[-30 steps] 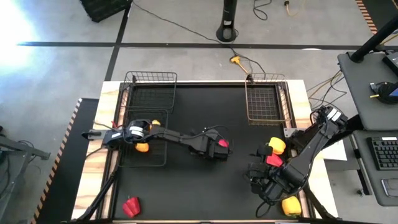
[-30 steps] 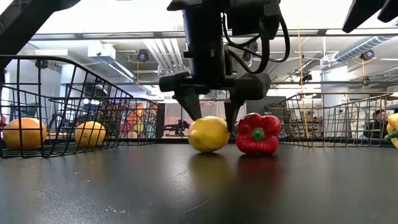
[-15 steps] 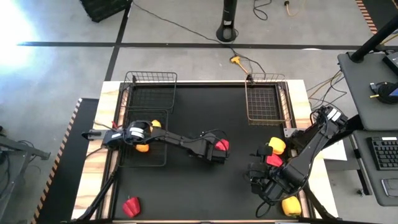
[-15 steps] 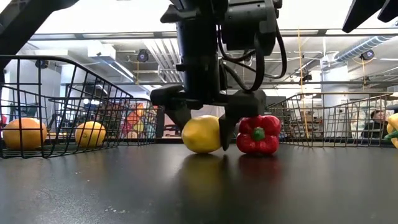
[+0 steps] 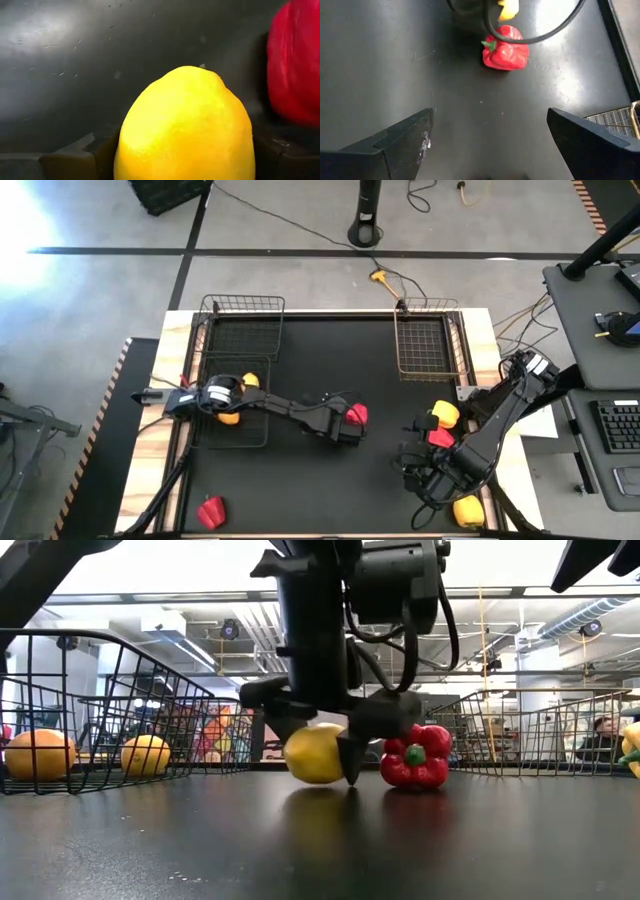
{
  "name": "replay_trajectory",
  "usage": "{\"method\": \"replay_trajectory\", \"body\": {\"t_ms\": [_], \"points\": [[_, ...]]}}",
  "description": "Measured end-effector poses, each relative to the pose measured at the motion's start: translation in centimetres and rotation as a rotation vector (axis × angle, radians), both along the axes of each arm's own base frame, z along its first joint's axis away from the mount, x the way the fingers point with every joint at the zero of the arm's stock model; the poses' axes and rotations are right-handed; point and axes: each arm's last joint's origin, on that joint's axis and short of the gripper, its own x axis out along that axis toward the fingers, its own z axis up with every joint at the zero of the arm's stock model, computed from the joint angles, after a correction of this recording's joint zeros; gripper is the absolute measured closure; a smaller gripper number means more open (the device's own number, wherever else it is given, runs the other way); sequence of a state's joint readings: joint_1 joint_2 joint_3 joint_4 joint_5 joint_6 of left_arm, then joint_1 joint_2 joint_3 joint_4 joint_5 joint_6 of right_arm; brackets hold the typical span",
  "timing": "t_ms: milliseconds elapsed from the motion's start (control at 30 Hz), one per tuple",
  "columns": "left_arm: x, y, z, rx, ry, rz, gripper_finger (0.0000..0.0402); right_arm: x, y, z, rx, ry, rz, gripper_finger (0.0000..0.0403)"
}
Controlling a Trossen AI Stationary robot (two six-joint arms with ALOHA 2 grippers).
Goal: Sort produce into baskets
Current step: Put the lemon into the bottom black wire basket
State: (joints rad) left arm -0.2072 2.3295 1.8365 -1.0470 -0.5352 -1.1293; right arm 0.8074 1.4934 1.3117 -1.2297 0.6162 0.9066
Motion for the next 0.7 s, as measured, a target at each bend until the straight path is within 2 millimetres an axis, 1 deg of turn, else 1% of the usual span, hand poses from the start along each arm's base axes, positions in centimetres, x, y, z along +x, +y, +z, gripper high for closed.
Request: {"method": "replay_trajectory", "body": {"t_ms": [67,167,233,367,467,533,600,700], "points": [[-0.2,-0.7,0.7,0.009,0.024,-0.030,0.0133,0.0,0.0,0.0,0.012,0.012,0.000,0.0021],[-1.0,-1.9,2.8,0.068,0.067,-0.067,0.0133,-0.1,0.1,0.0,0.017,0.016,0.003,0.0021],[-1.6,-2.9,4.8,0.130,0.076,-0.084,0.0133,-0.2,0.2,0.0,0.019,0.014,0.002,0.0021],[-3.7,-4.8,9.5,0.273,0.090,-0.079,0.0133,-0.2,0.2,-0.1,0.020,0.013,-0.002,0.0021],[-4.6,-6.1,12.1,0.278,0.013,-0.152,0.0133,-0.2,0.2,-0.1,0.017,0.011,-0.003,0.0021],[-5.4,-6.2,13.5,0.292,-0.017,-0.153,0.0132,-0.2,0.1,-0.2,0.011,0.008,-0.003,0.0021],[-6.5,-6.1,14.3,0.305,-0.025,-0.166,0.0132,-0.2,0.1,-0.2,0.010,0.011,-0.003,0.0021],[-8.3,-5.7,14.4,0.299,-0.009,-0.152,0.0131,-0.3,0.3,-0.3,0.013,0.008,-0.003,0.0021]]}}
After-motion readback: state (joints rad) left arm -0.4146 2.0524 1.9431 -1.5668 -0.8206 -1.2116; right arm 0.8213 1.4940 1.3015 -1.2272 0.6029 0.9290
